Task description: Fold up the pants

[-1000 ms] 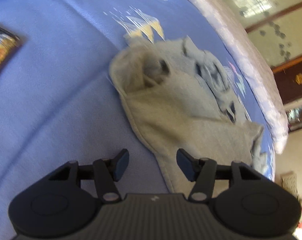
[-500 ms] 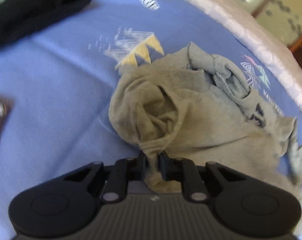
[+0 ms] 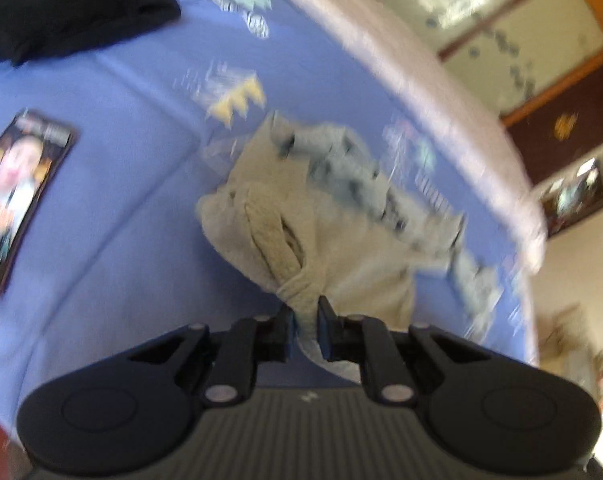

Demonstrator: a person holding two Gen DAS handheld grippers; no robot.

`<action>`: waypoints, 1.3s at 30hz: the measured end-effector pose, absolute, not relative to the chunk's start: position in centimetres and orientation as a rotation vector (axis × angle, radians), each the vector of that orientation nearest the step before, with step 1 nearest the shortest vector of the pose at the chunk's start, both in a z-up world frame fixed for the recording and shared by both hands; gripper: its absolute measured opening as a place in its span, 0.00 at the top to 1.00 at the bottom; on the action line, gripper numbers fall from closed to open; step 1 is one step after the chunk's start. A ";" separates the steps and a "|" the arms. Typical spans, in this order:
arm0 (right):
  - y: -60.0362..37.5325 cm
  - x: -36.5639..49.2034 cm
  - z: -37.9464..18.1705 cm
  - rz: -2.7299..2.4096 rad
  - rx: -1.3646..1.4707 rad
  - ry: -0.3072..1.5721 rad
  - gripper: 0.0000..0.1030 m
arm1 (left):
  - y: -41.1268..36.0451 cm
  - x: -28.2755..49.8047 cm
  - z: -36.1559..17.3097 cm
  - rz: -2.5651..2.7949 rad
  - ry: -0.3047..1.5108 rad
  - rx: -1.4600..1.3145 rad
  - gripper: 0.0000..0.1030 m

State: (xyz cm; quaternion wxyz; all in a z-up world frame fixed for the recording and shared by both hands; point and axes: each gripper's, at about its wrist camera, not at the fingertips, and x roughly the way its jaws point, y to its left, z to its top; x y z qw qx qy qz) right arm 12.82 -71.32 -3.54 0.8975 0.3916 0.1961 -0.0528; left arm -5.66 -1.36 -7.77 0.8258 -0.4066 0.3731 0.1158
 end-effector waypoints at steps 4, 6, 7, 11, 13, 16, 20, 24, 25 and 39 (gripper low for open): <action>-71.5 14.4 -9.3 -0.375 0.584 0.644 0.81 | -4.1 -5.5 -12.6 0.337 1.039 -0.775 0.84; -72.2 14.0 -12.0 -0.501 0.558 0.743 0.69 | -3.5 -6.5 -12.9 0.331 1.026 -0.821 0.82; -73.0 13.0 -12.7 -0.516 0.622 0.718 0.66 | -3.1 -6.9 -12.4 0.346 1.004 -0.826 0.81; -73.8 11.7 -13.4 -0.534 0.715 0.658 0.55 | -0.8 -7.3 -8.8 0.452 0.874 -0.743 0.77; -73.2 12.3 -13.2 -0.477 0.666 0.675 0.55 | -0.4 -6.6 -7.7 0.442 0.840 -0.727 0.75; -72.3 12.6 -12.0 -0.422 0.578 0.690 0.51 | -1.3 -4.9 -7.3 0.396 0.837 -0.704 0.72; -71.7 12.9 -11.6 -0.408 0.339 0.757 0.43 | -4.1 -2.8 -9.1 0.316 0.903 -0.707 0.72; -73.8 10.6 -9.9 -0.480 0.270 0.677 0.43 | -5.9 -0.9 -11.0 0.277 0.964 -0.708 0.72; -74.4 9.7 -9.3 -0.506 0.279 0.648 0.43 | -6.3 -0.7 -11.2 0.282 0.973 -0.697 0.72; -68.6 13.3 -14.5 -0.123 -0.221 0.789 0.92 | -7.4 0.2 -10.7 0.318 1.025 -0.620 0.69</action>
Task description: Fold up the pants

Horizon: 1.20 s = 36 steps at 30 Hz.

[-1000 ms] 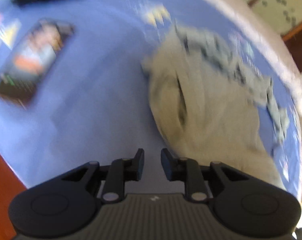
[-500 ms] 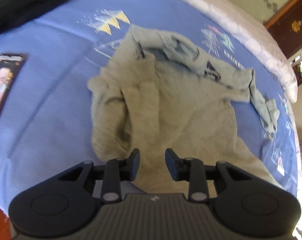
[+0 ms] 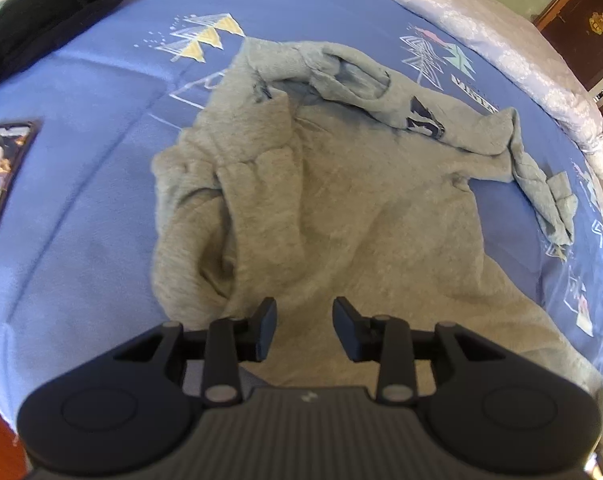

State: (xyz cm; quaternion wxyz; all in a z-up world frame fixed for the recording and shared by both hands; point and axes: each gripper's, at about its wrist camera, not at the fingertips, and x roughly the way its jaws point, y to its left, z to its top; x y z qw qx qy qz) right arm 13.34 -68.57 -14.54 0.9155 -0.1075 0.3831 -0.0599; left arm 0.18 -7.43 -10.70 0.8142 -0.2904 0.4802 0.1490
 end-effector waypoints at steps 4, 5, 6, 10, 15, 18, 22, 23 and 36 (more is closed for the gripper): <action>-71.6 16.1 -11.7 -0.196 -0.194 0.697 0.92 | -6.2 0.0 -10.8 0.354 1.028 -0.643 0.69; -72.5 17.3 -11.0 -0.218 -0.171 0.676 0.91 | -6.0 0.1 -10.9 0.359 1.026 -0.655 0.69; -73.5 18.9 -10.6 -0.225 -0.146 0.665 0.85 | -5.9 0.1 -10.8 0.363 1.022 -0.664 0.69; -76.2 26.2 -12.8 -0.527 -0.251 0.733 0.42 | -5.6 0.4 -9.5 0.361 0.983 -0.638 0.68; -78.5 27.2 -10.4 -0.400 0.205 0.654 0.44 | -2.3 1.6 -6.6 0.450 0.913 -0.532 0.64; -74.9 28.7 -9.2 -0.224 0.264 0.645 0.44 | -0.4 3.8 -5.2 0.470 0.862 -0.457 0.51; -66.9 31.5 -8.2 0.034 0.234 0.669 0.44 | 0.2 7.8 -4.9 0.505 0.795 -0.300 0.40; -64.1 32.2 -8.0 0.073 0.205 0.671 0.44 | -0.3 8.8 -5.2 0.489 0.787 -0.248 0.37; -45.0 48.6 -17.5 0.133 -0.226 0.809 0.73 | -7.2 21.6 -12.7 0.331 0.860 0.134 0.85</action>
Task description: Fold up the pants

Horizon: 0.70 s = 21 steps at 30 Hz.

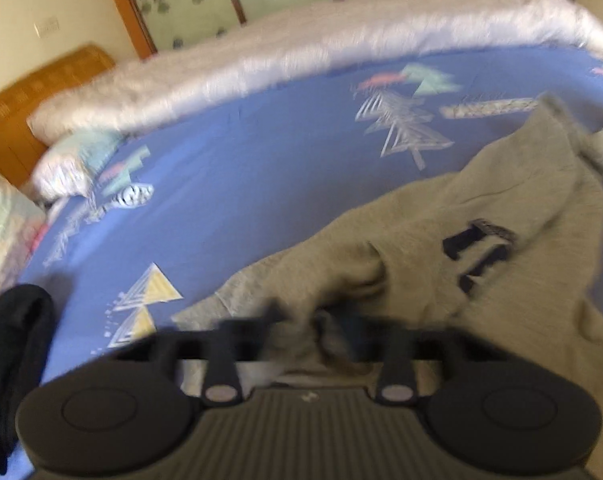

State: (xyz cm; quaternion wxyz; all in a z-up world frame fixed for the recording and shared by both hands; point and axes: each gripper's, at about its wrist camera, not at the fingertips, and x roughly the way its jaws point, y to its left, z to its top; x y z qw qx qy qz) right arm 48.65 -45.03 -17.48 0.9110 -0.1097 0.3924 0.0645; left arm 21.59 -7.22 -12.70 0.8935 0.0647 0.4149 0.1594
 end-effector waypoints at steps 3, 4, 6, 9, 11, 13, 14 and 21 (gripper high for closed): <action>-47.1 48.6 -16.3 0.086 -0.086 0.760 0.92 | -4.4 23.5 -10.8 0.416 0.799 0.061 0.87; -48.8 48.1 -15.2 0.058 -0.008 0.706 0.92 | -3.2 24.0 -9.7 0.451 0.768 0.027 0.87; -52.6 46.9 -12.8 -0.033 0.118 0.592 0.92 | -1.0 24.7 -8.3 0.498 0.729 -0.049 0.87; -57.9 46.7 -11.2 -0.247 0.194 0.556 0.70 | 1.5 27.0 -8.2 0.527 0.750 -0.155 0.79; -60.8 46.9 -12.0 -0.408 0.196 0.627 0.47 | 1.3 28.3 -9.4 0.538 0.818 -0.127 0.60; -62.6 45.8 -12.6 -0.462 0.241 0.656 0.47 | 0.5 28.6 -10.4 0.551 0.885 -0.091 0.57; -63.2 44.8 -12.7 -0.424 0.285 0.651 0.47 | 0.1 28.0 -10.5 0.550 0.887 -0.096 0.57; -61.8 41.8 -13.9 -0.118 0.348 0.683 0.48 | -8.1 21.0 -6.6 0.405 0.728 -0.008 0.57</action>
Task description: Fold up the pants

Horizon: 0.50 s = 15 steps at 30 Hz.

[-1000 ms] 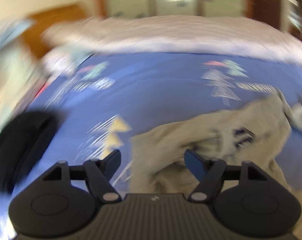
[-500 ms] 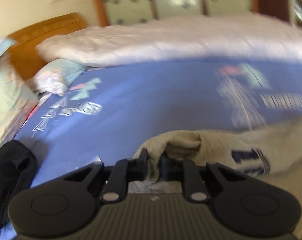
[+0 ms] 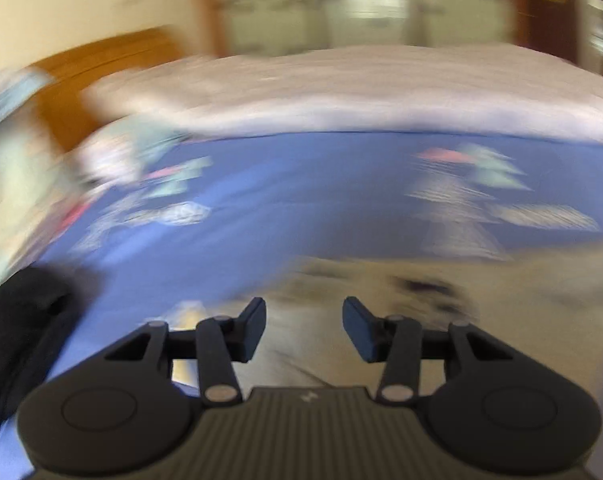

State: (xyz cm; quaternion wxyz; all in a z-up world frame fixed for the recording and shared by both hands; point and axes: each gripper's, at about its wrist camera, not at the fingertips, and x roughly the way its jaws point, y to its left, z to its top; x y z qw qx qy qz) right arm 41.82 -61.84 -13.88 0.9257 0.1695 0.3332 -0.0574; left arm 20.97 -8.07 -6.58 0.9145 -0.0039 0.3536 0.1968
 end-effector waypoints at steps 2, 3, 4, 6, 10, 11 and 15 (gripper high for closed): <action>-61.0 42.6 -13.9 -0.117 0.336 0.679 0.48 | -12.6 20.5 -7.1 0.247 0.731 0.103 0.56; -60.9 43.2 -14.0 -0.127 0.352 0.675 0.48 | -15.1 20.4 -7.7 0.179 0.729 0.174 0.56; -61.0 43.7 -14.3 -0.131 0.383 0.674 0.48 | -17.5 20.3 -8.5 0.112 0.732 0.240 0.55; -62.1 44.9 -15.3 -0.154 0.470 0.701 0.48 | -20.8 20.6 -10.4 0.029 0.746 0.331 0.52; -65.0 46.3 -17.0 -0.207 0.690 0.706 0.48 | -23.6 22.2 -14.5 0.000 0.840 0.432 0.61; -65.5 46.7 -17.1 -0.209 0.724 0.697 0.48 | -23.8 22.5 -15.4 0.003 0.858 0.448 0.70; -65.9 49.0 -17.1 -0.236 0.738 0.715 0.73 | -23.8 22.6 -15.5 -0.001 0.845 0.472 0.92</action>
